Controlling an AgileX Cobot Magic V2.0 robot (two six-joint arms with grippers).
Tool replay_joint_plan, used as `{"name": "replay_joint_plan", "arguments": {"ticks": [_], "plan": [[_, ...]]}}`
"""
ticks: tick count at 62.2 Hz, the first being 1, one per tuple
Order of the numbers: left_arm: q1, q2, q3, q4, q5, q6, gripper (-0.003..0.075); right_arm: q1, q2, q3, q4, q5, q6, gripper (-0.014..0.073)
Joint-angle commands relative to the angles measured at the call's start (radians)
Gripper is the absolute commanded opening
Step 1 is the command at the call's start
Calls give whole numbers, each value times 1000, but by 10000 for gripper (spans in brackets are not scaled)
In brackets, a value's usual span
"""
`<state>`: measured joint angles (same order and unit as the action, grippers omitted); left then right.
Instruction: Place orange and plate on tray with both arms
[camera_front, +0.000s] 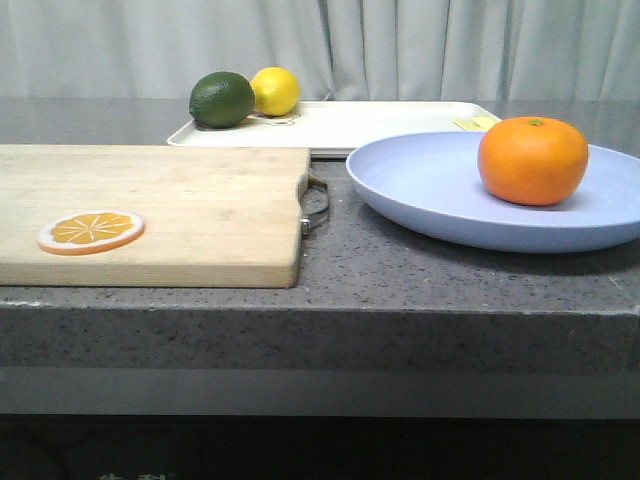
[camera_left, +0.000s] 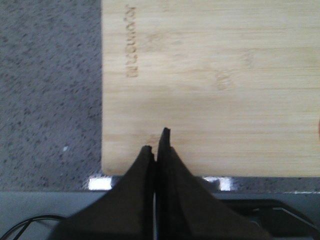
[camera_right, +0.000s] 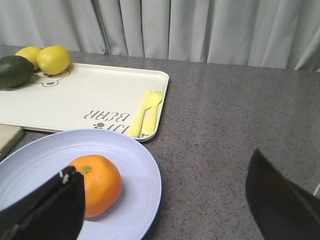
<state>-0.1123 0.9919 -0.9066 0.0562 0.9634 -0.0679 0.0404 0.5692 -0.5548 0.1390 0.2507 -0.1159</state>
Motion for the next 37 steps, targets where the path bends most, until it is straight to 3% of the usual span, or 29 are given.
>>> {"name": "replay_joint_plan", "arguments": {"ticks": [1,18,37], "plan": [[43,-127,74,-8,-115,-8,-18,-1,6,-39,5,-75,-6,654],[61,-514,361,-8,-331,-8,-18,-1,6,-39,5,-77,-6,654],[61,-744,465,-46,-466,-8,-18,-1,6,-39,5,-74,-6,654]]}}
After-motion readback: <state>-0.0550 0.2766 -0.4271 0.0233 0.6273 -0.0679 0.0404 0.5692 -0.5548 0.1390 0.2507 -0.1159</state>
